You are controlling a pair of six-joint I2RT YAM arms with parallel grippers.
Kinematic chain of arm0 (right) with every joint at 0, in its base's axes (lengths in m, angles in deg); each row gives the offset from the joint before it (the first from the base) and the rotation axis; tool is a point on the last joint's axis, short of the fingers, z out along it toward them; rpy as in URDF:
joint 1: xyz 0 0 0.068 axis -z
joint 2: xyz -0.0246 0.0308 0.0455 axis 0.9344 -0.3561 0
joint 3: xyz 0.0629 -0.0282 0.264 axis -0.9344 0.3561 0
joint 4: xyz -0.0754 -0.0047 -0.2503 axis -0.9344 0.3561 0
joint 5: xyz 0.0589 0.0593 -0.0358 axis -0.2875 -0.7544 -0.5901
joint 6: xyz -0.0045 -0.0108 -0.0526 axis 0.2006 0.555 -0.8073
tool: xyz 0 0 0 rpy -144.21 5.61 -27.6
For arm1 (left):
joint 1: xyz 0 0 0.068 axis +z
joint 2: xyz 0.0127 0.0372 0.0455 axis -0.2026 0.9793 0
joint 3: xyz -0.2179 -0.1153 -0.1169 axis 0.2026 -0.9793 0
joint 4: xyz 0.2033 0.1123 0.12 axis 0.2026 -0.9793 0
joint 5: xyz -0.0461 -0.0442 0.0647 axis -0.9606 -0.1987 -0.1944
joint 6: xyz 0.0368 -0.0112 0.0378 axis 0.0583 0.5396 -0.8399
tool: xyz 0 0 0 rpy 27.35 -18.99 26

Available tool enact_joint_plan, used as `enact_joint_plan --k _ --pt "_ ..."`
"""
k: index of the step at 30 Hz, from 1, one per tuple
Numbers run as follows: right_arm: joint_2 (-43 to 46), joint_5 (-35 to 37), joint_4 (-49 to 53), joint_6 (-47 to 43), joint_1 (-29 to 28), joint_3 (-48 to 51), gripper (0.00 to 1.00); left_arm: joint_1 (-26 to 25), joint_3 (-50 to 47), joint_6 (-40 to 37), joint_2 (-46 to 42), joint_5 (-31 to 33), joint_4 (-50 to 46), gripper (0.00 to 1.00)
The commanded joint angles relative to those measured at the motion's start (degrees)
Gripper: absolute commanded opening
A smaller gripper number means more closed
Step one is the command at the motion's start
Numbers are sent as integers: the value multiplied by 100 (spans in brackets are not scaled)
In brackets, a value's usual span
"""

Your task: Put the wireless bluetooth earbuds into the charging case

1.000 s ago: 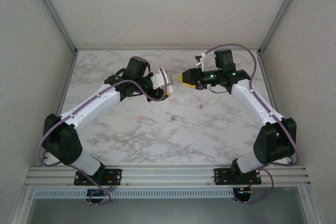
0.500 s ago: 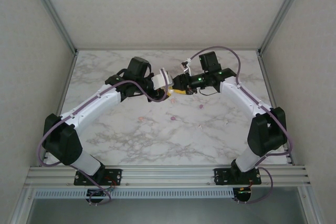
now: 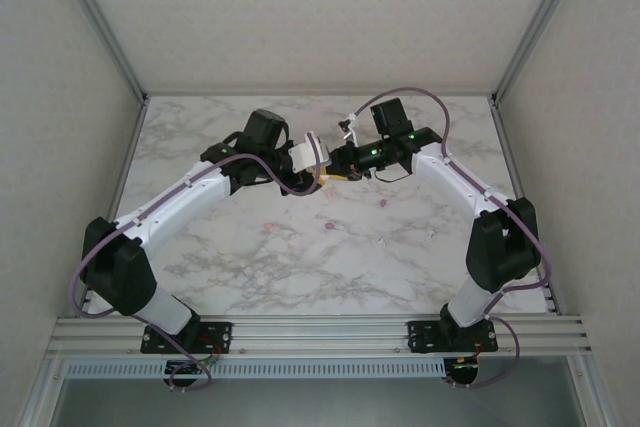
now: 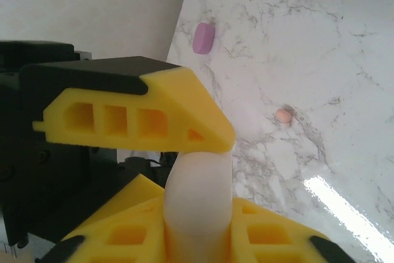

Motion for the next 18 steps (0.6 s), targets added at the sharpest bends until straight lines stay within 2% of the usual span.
enact_joint_plan --k 1,7,13,16,18 --pt "32 73 -58 -164 -9 -133 19 -64 186 -98 -262 -47 -130 57" --pt "501 -196 -499 -777 132 141 16 299 -154 577 -777 -682 220 72" --pt "1215 -837 -1730 -1475 485 798 16 1252 -926 2183 -1446 -2505 1354 73" --pt "1470 -1293 -2002 -2071 562 945 16 1435 -1021 2937 -1464 -2881 1735 70" --pt "1552 -1444 -1909 -2490 562 894 16 1466 -1103 3680 -1378 -3109 2415 70"
